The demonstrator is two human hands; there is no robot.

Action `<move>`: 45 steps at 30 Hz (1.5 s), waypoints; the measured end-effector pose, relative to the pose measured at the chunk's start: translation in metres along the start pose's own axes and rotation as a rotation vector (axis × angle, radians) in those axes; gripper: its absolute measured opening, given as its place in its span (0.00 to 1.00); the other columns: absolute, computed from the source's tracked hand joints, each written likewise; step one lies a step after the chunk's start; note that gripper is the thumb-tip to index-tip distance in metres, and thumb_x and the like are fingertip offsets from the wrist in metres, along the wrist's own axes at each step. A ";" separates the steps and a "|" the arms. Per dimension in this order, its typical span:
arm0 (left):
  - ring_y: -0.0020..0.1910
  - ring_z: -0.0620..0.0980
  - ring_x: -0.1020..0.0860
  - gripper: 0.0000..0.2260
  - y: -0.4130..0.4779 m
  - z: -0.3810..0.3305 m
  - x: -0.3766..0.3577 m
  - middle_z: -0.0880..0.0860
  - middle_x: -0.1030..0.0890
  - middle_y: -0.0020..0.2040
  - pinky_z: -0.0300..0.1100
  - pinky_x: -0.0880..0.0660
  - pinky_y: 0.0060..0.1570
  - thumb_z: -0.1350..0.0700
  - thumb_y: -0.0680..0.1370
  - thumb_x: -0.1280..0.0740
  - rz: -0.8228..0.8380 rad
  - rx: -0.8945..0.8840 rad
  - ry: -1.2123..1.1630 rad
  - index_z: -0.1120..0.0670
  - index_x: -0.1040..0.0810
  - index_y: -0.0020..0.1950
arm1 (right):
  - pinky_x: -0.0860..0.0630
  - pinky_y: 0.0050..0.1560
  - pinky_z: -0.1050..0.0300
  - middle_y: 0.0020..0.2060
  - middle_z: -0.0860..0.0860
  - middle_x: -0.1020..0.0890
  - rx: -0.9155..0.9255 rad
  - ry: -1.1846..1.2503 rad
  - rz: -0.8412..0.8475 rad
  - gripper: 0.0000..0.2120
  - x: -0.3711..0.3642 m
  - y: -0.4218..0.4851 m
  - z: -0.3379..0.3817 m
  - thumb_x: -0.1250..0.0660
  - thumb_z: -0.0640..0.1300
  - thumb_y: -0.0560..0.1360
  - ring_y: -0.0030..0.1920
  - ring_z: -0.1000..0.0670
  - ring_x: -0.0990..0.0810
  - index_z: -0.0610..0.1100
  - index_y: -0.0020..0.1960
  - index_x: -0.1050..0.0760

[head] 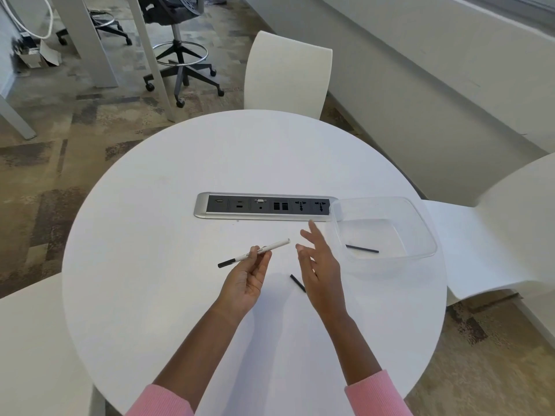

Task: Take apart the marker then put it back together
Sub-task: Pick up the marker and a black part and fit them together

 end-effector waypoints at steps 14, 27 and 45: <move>0.28 0.50 0.17 0.05 0.003 -0.004 0.009 0.56 0.17 0.27 0.39 0.19 0.34 0.66 0.77 0.37 -0.028 -0.020 0.016 0.64 0.24 0.41 | 0.26 0.60 0.52 0.59 0.45 0.23 -0.041 -0.329 0.067 0.16 -0.004 0.000 -0.033 0.43 0.33 0.76 0.59 0.47 0.24 0.40 0.62 0.29; 0.27 0.48 0.17 0.06 0.009 -0.015 0.024 0.55 0.18 0.26 0.39 0.19 0.30 0.66 0.77 0.37 -0.071 -0.056 0.042 0.63 0.24 0.40 | 0.26 0.48 0.51 0.51 0.41 0.25 -0.324 -0.673 0.150 0.07 -0.006 -0.017 -0.096 0.36 0.39 0.74 0.54 0.43 0.26 0.38 0.51 0.27; 0.29 0.47 0.17 0.06 0.009 -0.016 0.003 0.54 0.17 0.27 0.39 0.18 0.33 0.66 0.76 0.37 -0.008 -0.090 0.103 0.63 0.24 0.40 | 0.29 0.39 0.78 0.37 0.49 0.19 -0.124 -0.122 -0.034 0.06 0.015 0.017 -0.010 0.33 0.35 0.71 0.37 0.58 0.22 0.43 0.44 0.21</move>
Point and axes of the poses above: each hand's wrist, its own y-axis towards the middle knuckle, its own x-axis out of the back of the hand, z = x × y, the point moved 6 cm from there along y, towards the middle knuckle
